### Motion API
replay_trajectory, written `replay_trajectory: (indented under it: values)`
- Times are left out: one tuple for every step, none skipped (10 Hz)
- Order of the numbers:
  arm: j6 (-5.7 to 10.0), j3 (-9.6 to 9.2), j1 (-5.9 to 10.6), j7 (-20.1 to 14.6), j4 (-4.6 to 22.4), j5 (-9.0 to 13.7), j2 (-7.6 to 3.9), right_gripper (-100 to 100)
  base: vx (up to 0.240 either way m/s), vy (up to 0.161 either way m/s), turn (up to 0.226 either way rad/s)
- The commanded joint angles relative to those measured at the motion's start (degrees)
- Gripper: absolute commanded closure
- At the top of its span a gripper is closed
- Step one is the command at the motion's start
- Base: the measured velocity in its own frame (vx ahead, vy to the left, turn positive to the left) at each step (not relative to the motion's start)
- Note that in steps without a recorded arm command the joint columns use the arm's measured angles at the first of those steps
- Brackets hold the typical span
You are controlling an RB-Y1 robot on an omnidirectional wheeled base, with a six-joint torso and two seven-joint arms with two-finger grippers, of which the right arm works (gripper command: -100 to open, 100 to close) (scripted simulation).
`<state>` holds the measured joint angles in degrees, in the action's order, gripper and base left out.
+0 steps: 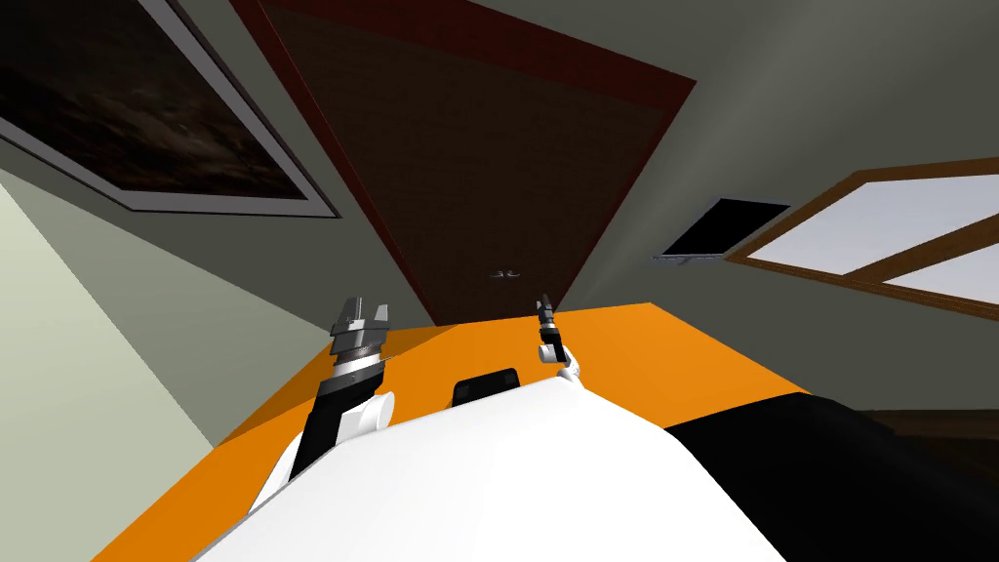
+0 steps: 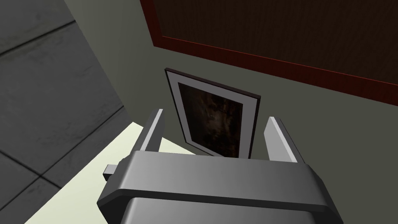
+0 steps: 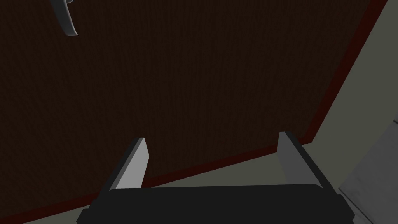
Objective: Pull the door open
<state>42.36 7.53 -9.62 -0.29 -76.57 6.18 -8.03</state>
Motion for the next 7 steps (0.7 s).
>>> replay_trajectory:
  values:
    - [0.14,0.36,0.75,0.0,2.2,0.2,-0.17,-100,0.050,-0.017,0.069]
    - [0.30,0.65,1.33,-0.1,3.9,0.5,-0.33,-100,0.075,-0.020,0.152]
    - [0.46,0.95,1.92,-0.2,5.4,0.7,-0.49,-100,0.092,-0.029,0.158]
    - [0.62,1.24,2.50,-0.3,6.9,0.9,-0.65,-100,0.094,-0.026,0.147]
    - [0.62,1.24,2.50,-0.3,7.3,0.9,-0.65,-100,0.062,-0.022,0.035]
    - [0.78,1.53,3.07,-0.3,9.0,1.1,-0.81,-100,0.053,-0.024,0.068]
    - [0.93,1.80,3.62,-0.4,10.6,1.3,-0.94,-100,0.072,-0.034,0.126]
